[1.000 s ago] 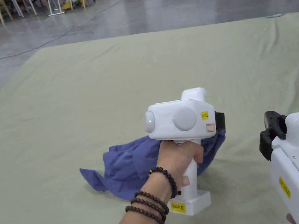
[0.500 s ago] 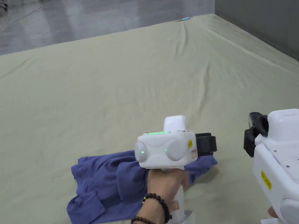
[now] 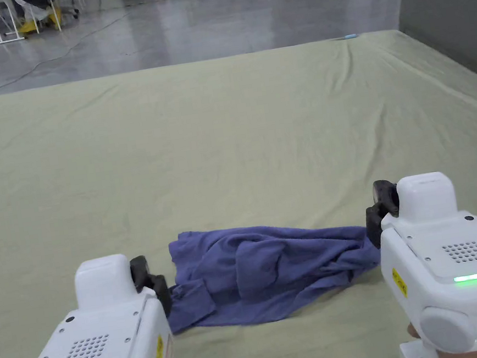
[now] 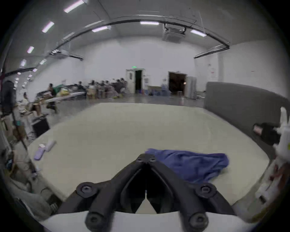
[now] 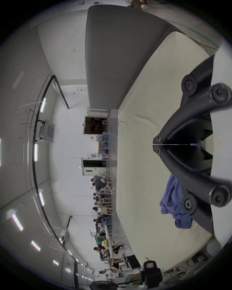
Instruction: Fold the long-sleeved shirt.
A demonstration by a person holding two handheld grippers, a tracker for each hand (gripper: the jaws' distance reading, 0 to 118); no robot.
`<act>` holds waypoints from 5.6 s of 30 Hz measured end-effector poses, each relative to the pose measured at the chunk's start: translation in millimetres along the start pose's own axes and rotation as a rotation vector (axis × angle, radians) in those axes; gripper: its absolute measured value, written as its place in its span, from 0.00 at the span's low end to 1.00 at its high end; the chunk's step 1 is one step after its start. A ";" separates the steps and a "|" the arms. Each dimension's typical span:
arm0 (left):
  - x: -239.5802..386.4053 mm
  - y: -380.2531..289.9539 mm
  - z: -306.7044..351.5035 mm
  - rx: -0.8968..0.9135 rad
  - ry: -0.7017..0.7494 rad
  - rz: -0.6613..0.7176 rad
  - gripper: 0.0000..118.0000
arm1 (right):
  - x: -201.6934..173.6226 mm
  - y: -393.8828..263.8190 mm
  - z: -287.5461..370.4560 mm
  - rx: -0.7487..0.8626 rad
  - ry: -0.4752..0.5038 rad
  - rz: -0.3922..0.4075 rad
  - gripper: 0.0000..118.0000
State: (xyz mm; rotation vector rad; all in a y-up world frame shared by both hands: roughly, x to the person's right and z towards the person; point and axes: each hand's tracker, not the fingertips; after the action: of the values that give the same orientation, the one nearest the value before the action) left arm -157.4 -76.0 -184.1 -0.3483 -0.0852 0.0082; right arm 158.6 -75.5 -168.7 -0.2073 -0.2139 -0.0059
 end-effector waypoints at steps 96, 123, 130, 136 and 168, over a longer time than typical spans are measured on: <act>-29.1 156.6 -261.3 -0.179 -0.222 -0.135 0.02 | 16.1 90.3 -281.9 -0.355 0.220 -0.027 0.13; -97.1 -3.4 -77.2 -0.394 -0.196 -0.090 0.97 | 26.7 6.3 -68.4 -0.575 0.274 0.067 0.81; -76.3 43.4 -91.1 -0.382 -0.172 0.009 0.00 | 25.3 17.9 -71.5 -0.496 0.245 0.037 0.00; -73.8 38.3 -174.7 -0.425 -0.147 0.019 0.22 | 26.2 3.3 -83.7 -0.553 0.274 0.025 0.00; -53.8 4.1 -266.0 -0.608 -0.073 -0.006 0.00 | -20.7 -5.8 -350.5 -0.759 0.281 0.123 0.81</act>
State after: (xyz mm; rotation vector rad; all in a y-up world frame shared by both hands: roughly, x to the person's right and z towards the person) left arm -188.4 -164.0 -439.0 -0.9560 -0.1607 -0.0113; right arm 211.9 -153.3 -507.0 -0.9692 0.0925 0.0063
